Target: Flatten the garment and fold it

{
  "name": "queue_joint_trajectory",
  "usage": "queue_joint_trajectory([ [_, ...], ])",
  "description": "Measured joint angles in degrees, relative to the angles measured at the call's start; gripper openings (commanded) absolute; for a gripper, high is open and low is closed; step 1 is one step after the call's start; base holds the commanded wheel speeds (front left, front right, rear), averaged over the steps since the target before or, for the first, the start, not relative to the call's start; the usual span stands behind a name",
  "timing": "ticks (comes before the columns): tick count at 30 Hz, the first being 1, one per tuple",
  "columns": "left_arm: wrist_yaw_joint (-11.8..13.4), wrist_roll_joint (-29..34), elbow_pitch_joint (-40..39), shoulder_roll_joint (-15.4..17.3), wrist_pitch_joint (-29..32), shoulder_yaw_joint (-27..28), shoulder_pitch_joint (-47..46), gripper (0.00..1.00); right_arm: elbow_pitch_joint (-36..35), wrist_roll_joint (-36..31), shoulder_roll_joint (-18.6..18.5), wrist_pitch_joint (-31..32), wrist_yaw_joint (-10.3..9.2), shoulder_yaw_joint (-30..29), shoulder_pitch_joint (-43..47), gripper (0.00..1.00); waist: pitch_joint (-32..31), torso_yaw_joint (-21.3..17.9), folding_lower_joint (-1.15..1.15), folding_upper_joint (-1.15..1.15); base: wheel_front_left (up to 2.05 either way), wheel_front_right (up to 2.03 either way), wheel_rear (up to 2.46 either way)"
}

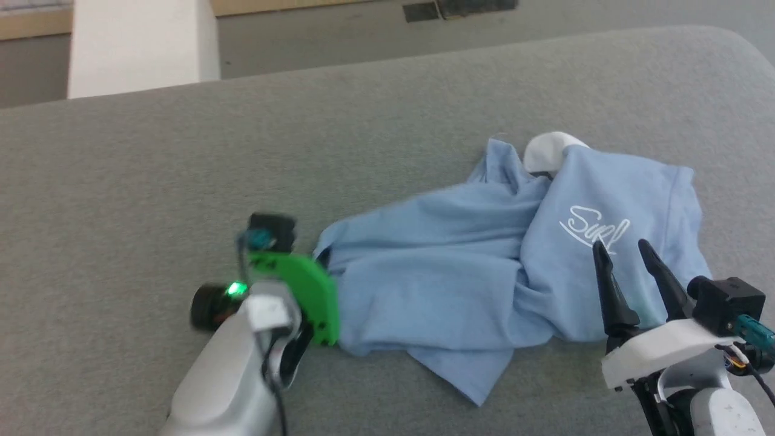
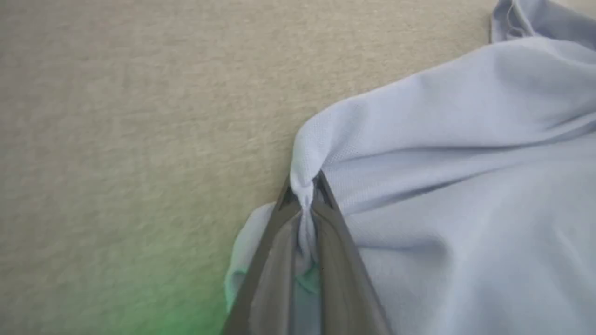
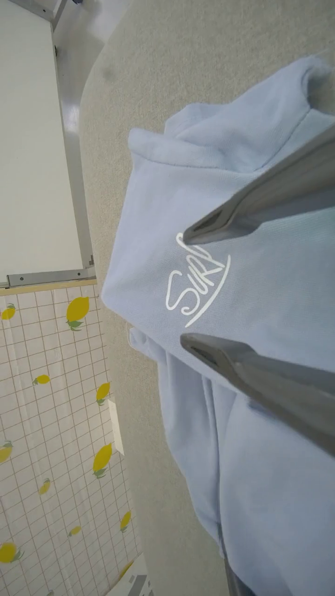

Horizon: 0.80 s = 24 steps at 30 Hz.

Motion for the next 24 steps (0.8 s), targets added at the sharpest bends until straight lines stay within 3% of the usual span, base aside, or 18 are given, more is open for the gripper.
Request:
queue_joint_trajectory([
  [6, 6.26, -3.6, -16.77, 5.69, 2.99, 4.22, 19.74, 0.0, -1.1, -0.55, 0.03, 1.92, 0.0, -0.45, 2.21, 1.0, -3.71, 5.11, 0.0, 0.0, 0.0, 0.0, 0.0],
  [7, 6.72, -4.03, -18.5, 6.11, 3.45, 4.52, 21.97, 0.45, -1.34, -0.66, 0.02, 2.14, 0.0, -0.65, 2.36, 1.0, -4.13, 5.84, 0.0, 0.0, 0.0, 0.0, 0.0],
  [8, 7.19, -4.09, -20.65, 6.62, 3.9, 4.6, 24.26, 0.96, -1.59, -0.73, 0.02, 2.38, 0.0, -0.82, 2.49, 1.0, -4.61, 6.73, 0.0, 0.0, 0.0, 0.0, 0.0],
  [12, 8.65, -3.78, -26.41, 7.27, 3.27, 4.56, 28.85, 1.0, -2.2, -0.97, 0.02, 2.88, 0.0, -0.98, 2.83, 1.0, -6.24, 9.74, 0.0, 0.0, 0.0, 0.0, 0.0],
  [15, 8.54, -2.54, -29.78, 6.67, -1.46, 4.24, 28.02, 1.0, -2.41, -0.97, 0.05, 2.87, 0.0, -1.01, 2.89, 1.0, -7.32, 11.14, 0.0, 0.0, 0.0, 0.0, 0.0],
  [19, 6.03, 0.89, -30.17, 4.35, -7.05, 1.32, 20.98, 1.0, -3.14, -0.92, 0.05, 2.79, 0.0, -1.33, 2.93, 1.0, -8.09, 11.04, 0.0, 0.0, 0.0, 0.0, 0.0],
  [24, 2.05, 3.65, -23.03, 0.33, -9.53, -3.0, 8.85, 1.0, -3.39, -0.68, 0.04, 2.05, 0.0, -1.04, 2.73, 1.0, -7.86, 9.07, 0.0, 0.0, 0.0, 0.0, 0.0],
])
